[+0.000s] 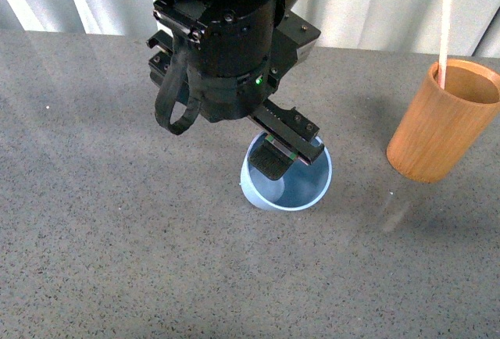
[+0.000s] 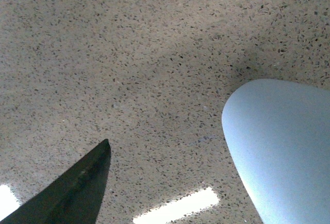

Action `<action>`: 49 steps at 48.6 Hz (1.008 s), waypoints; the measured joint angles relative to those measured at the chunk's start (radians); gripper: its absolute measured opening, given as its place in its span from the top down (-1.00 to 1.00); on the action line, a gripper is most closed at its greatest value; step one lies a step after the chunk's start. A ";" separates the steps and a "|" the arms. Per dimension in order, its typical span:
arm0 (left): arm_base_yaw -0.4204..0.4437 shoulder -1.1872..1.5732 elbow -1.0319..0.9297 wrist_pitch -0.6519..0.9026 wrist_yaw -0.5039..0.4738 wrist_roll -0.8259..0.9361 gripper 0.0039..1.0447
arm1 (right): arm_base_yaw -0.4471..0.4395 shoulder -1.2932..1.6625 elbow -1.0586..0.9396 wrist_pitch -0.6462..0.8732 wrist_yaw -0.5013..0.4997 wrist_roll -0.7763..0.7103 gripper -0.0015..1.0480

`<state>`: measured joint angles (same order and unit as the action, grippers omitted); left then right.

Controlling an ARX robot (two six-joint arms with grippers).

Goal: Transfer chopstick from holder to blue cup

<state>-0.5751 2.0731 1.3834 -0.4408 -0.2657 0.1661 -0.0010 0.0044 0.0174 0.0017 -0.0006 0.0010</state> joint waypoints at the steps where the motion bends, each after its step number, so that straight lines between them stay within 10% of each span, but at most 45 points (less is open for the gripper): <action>1: 0.002 0.000 0.001 0.000 -0.002 0.002 -0.68 | 0.000 0.000 0.000 0.000 0.000 0.000 -0.81; 5: 0.009 -0.004 0.008 0.000 -0.005 0.012 -0.91 | 0.000 0.000 0.000 0.000 0.000 0.000 -0.81; 49: 0.113 -0.172 -0.029 0.034 -0.019 0.069 -0.87 | 0.000 0.000 0.000 0.000 0.000 0.000 -0.81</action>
<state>-0.4618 1.9011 1.3544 -0.4072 -0.2852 0.2356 -0.0010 0.0044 0.0174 0.0017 -0.0006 0.0010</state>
